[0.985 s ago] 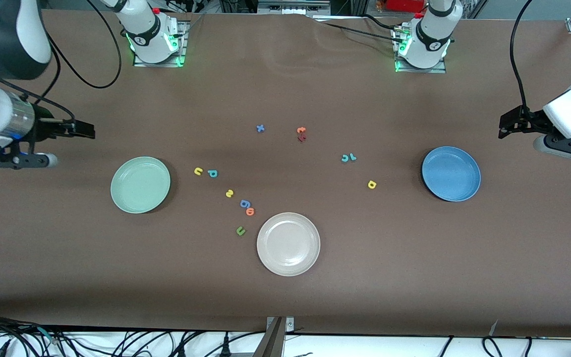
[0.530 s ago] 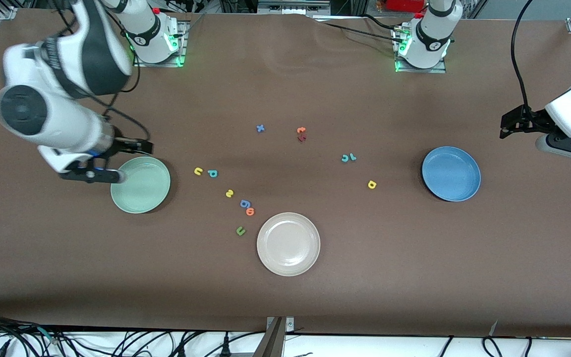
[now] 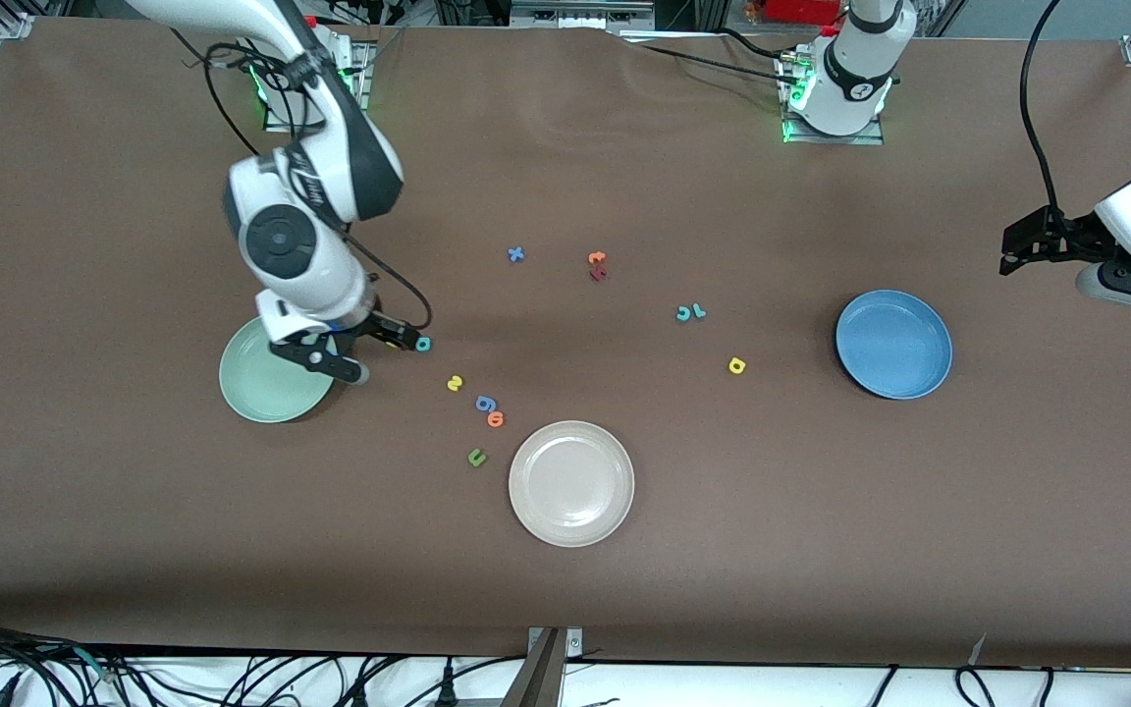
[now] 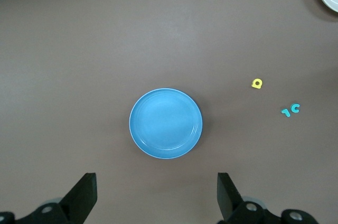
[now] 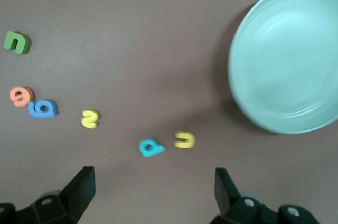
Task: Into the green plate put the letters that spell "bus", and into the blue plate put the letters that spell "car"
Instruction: 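Reach the right gripper to the yellow letter beside the green plate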
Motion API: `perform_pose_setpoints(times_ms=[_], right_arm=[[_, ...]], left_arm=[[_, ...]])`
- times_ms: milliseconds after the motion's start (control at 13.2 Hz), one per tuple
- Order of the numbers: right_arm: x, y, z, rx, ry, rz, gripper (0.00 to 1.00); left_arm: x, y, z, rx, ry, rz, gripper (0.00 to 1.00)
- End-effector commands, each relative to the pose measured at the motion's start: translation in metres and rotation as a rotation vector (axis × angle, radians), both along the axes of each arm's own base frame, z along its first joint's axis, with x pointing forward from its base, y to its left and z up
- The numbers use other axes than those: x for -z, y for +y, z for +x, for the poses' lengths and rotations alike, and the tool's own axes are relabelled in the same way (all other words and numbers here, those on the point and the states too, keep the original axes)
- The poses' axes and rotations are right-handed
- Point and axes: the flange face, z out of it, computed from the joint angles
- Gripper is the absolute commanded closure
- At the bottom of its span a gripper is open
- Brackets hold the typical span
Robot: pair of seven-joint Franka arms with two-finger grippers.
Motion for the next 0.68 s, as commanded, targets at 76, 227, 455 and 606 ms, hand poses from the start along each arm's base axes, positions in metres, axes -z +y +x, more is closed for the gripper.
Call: perform_pose_setpoints(times_ms=[76,227,455,606], right_arm=[[0.071,0.051,-0.010,0.117,-0.083,0.018,0.11],[0.076,0.051,-0.008,0.126,-0.096,0.026,0.41],[0.098,0.057,-0.010,0.124,-0.112,0.043,0.46],[0.095,0.056,-0.005,0.133,-0.129,0.055,0.47]], left_arm=[[-0.013,0.002,-0.001,-0.007,-0.013,-0.010,0.00],[-0.018,0.001,0.000,-0.004,-0.022,-0.008,0.00],[-0.018,0.000,-0.003,0.007,-0.003,-0.014,0.00],[0.033,-0.011,0.017,0.026,0.082,0.002,0.00]])
